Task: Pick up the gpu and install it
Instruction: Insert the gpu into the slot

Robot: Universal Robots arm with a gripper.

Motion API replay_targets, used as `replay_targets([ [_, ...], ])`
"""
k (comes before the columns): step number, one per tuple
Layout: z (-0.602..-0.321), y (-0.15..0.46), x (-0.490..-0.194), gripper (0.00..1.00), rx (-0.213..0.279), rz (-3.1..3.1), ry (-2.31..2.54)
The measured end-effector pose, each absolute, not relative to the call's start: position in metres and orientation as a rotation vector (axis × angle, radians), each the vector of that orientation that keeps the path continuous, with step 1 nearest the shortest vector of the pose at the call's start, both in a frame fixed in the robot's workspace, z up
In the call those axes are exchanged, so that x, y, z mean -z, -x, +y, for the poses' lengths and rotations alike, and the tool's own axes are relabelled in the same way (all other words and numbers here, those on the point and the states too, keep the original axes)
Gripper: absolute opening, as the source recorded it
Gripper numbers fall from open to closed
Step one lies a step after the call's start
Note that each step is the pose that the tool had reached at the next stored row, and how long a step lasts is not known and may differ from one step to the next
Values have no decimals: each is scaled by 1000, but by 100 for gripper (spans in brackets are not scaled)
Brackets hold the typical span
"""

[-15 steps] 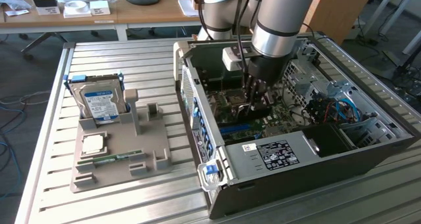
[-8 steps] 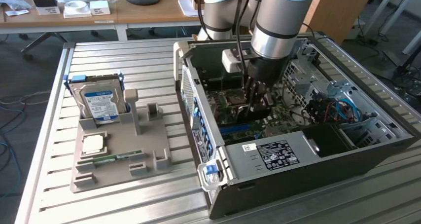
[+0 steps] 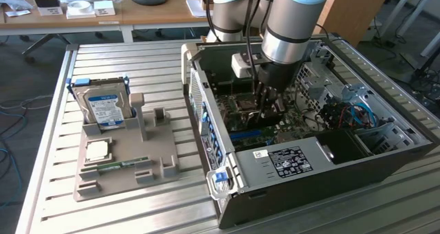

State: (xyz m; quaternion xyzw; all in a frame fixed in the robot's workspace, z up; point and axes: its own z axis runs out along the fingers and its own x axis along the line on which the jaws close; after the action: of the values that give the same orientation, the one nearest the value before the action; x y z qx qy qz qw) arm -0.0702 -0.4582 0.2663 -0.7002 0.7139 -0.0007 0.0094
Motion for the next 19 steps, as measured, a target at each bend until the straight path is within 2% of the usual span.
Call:
replay_targets([
  [19, -458, 76, -266, 27, 5, 2230, 2188],
])
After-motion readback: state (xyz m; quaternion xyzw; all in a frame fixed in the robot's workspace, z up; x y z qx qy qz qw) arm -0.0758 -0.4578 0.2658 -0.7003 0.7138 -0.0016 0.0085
